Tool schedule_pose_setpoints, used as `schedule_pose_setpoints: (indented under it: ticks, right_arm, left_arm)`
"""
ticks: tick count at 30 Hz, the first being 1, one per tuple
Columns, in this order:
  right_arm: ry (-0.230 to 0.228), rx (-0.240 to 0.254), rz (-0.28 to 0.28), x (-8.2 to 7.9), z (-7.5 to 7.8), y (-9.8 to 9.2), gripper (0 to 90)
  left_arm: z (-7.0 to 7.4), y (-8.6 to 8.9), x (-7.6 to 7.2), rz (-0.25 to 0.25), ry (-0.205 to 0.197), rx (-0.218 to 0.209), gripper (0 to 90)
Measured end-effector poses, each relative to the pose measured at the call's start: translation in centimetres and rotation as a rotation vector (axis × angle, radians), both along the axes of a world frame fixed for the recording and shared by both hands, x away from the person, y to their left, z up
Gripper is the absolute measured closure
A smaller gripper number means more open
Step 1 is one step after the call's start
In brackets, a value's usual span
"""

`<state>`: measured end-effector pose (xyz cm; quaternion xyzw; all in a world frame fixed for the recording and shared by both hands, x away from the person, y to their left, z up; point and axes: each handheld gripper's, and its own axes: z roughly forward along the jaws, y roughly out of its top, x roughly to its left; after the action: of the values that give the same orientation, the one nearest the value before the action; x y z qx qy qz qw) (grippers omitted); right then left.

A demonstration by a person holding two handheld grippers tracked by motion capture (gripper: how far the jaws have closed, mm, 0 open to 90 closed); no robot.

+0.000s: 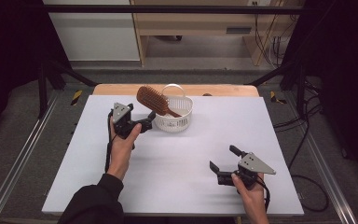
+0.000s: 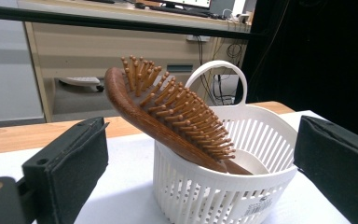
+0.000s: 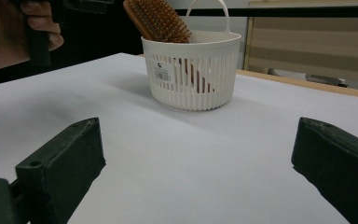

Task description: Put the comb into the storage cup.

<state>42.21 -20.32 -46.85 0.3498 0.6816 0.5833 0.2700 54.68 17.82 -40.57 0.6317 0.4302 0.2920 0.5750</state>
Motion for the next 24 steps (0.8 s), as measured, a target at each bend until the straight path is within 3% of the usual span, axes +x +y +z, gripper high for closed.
schedule_pose_setpoints:
  ticks: [24]
  right_arm:
    - [-0.004,0.013,-0.002,-0.08,0.14,-0.2,2.6]
  left_arm:
    - [0.83,-0.4,-1.07,-0.033,-0.037,0.012,2.8]
